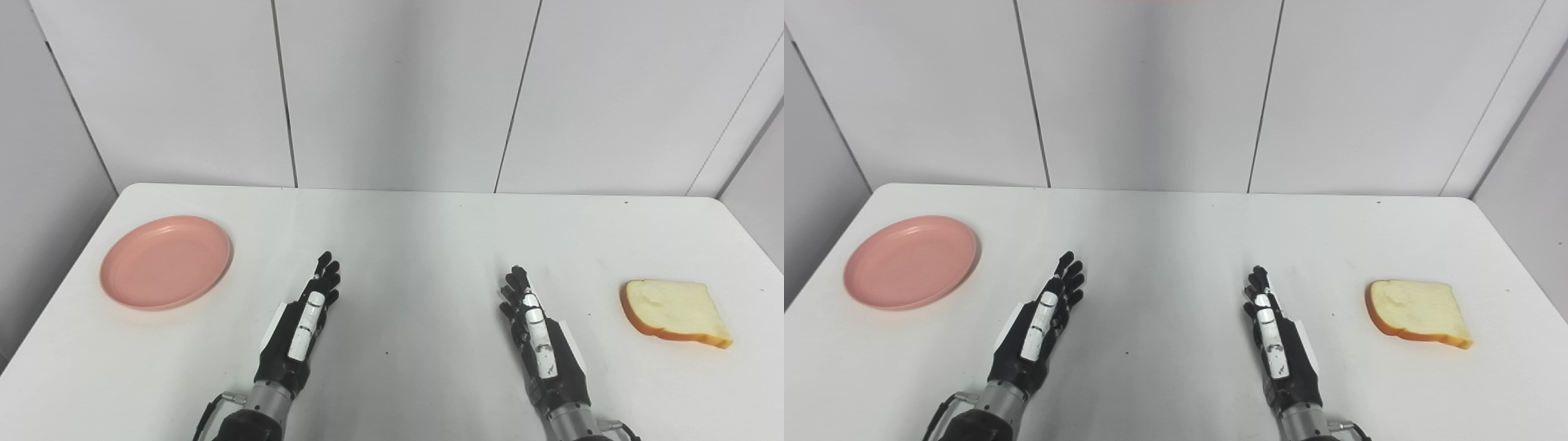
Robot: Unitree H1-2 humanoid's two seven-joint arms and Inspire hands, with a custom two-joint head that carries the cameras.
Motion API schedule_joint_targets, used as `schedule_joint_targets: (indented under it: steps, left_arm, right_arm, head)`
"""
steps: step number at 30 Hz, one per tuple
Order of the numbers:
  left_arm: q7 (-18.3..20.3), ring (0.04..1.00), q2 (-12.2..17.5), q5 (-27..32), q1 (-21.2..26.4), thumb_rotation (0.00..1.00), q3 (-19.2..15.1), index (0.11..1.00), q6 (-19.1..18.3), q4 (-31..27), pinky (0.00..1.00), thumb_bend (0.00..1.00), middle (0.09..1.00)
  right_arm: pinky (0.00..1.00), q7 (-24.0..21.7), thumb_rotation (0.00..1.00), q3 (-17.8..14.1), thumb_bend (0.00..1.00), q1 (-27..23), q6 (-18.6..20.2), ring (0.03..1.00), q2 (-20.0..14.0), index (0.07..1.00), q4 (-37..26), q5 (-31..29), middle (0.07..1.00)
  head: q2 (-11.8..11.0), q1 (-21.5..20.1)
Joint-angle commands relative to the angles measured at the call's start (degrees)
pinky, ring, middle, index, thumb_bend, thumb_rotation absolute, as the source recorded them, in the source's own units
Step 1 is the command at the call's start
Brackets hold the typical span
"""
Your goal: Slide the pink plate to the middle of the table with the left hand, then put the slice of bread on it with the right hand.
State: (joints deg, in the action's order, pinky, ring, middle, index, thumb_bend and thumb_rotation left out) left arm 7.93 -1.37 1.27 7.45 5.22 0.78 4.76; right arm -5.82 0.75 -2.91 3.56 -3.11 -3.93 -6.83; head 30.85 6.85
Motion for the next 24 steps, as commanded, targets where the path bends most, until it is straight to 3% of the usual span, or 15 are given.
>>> schedule_joint_targets:
  steps: [1,7,8,12,24]
  left_arm:
    - [-1.3,1.000,-0.2,-0.5,-0.7,1.00,-0.4,1.000,-1.1,2.4,1.00,0.65,1.000]
    - [-3.2,1.000,-2.2,-2.6,0.9,1.00,0.3,1.000,1.2,7.3,1.00,0.61,1.000]
    - [-3.7,0.999,-2.6,-2.8,1.2,1.00,0.3,1.000,1.7,8.2,1.00,0.61,1.000]
    - [-4.7,1.000,-4.2,-2.5,2.7,1.00,0.0,0.995,5.8,13.3,1.00,0.59,1.000]
    - [-5.6,1.000,-4.6,-3.2,3.4,1.00,0.5,0.991,8.5,15.3,1.00,0.56,1.000]
  right_arm:
    - [1.00,-0.5,1.00,-0.1,0.43,0.0,0.8,1.000,-0.3,1.000,0.1,-0.4,1.000]
    - [1.00,-2.8,1.00,-1.3,0.42,-0.3,-0.8,1.000,-2.3,1.000,1.7,-3.3,1.000]
    - [1.00,-3.1,1.00,-1.5,0.41,-0.4,-1.0,1.000,-2.5,1.000,1.9,-3.7,1.000]
    - [1.00,-3.3,1.00,-2.0,0.37,-0.7,-0.2,1.000,-2.7,1.000,1.8,-4.8,1.000]
    - [1.00,-4.2,1.00,-2.8,0.37,-1.4,-3.0,1.000,-2.4,1.000,4.0,-5.7,1.000]
  head:
    - [-0.9,2.8]
    - [-5.3,11.8]
    - [-5.3,11.8]
    - [-7.2,16.2]
    - [-7.6,17.1]
